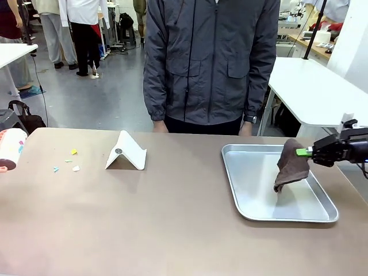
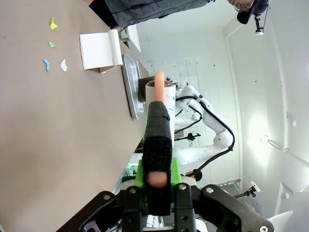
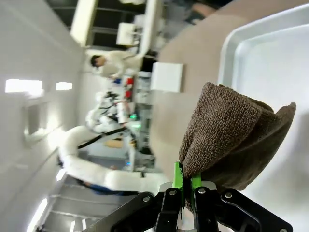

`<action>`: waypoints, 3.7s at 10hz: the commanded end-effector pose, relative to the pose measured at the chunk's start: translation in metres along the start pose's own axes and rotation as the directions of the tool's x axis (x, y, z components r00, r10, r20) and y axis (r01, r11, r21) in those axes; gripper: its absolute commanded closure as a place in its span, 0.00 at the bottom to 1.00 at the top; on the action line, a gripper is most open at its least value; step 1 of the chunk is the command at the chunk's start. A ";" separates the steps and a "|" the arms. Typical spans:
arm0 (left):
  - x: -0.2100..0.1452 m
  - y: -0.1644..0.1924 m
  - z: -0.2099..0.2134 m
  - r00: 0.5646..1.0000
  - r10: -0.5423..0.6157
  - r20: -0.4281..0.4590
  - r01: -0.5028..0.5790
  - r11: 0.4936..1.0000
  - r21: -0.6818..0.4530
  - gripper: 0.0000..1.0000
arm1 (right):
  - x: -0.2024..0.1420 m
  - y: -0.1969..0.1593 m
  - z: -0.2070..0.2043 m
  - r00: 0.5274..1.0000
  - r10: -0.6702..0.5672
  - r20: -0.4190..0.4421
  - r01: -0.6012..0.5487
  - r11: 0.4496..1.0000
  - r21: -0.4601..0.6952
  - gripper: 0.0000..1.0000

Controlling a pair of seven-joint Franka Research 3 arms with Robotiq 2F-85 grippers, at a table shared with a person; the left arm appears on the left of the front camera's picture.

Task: Clean the surface of the table.
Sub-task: If a person points to the right, clean the right side of the table with your right hand, and if they point to the left, clean the left side with your left hand, then clean the area not pointed to by the person.

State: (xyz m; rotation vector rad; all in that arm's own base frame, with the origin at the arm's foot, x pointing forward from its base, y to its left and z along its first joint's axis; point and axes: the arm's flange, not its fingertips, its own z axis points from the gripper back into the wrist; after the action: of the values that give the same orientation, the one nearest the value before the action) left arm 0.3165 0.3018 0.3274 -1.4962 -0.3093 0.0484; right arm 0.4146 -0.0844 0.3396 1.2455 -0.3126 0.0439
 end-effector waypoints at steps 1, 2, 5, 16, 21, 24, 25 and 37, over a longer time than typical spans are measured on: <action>-0.001 -0.005 0.000 1.000 -0.006 -0.001 0.006 1.000 -0.016 1.00 | -0.004 0.006 0.016 0.998 -0.047 -0.036 0.051 0.990 0.135 0.93; -0.001 -0.005 0.000 1.000 -0.006 -0.001 0.006 1.000 -0.016 1.00 | -0.012 0.015 0.022 0.996 -0.085 -0.041 0.091 0.981 0.174 0.93; -0.001 -0.005 0.000 1.000 -0.006 -0.001 0.006 1.000 -0.016 1.00 | -0.044 0.048 0.041 0.988 -0.148 0.032 0.140 0.973 0.184 0.93; -0.001 -0.005 0.000 1.000 -0.006 -0.001 0.006 1.000 -0.016 1.00 | -0.036 0.036 0.041 0.990 -0.139 0.016 0.133 0.971 0.198 0.93; -0.001 -0.005 0.000 1.000 -0.006 -0.001 0.006 1.000 -0.016 1.00 | -0.036 0.036 0.041 0.990 -0.139 0.016 0.133 0.971 0.198 0.93; 0.007 -0.005 -0.002 0.997 0.037 0.060 -0.041 0.997 0.066 0.78 | -0.036 0.036 0.041 0.990 -0.139 0.016 0.133 0.971 0.198 0.93; 0.015 -0.009 -0.005 0.988 0.079 0.129 -0.097 0.986 0.136 0.78 | -0.036 0.036 0.041 0.990 -0.139 0.016 0.133 0.971 0.198 0.93; 0.044 0.009 -0.071 0.925 0.114 0.362 -0.299 0.807 0.510 0.78 | -0.036 0.036 0.041 0.990 -0.139 0.016 0.133 0.971 0.198 0.93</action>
State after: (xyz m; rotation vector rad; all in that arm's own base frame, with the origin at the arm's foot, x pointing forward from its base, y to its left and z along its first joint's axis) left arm 0.3743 0.2519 0.3212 -0.9201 -0.3542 0.4769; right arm 0.3610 -0.1058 0.3706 1.4594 -0.2474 -0.0798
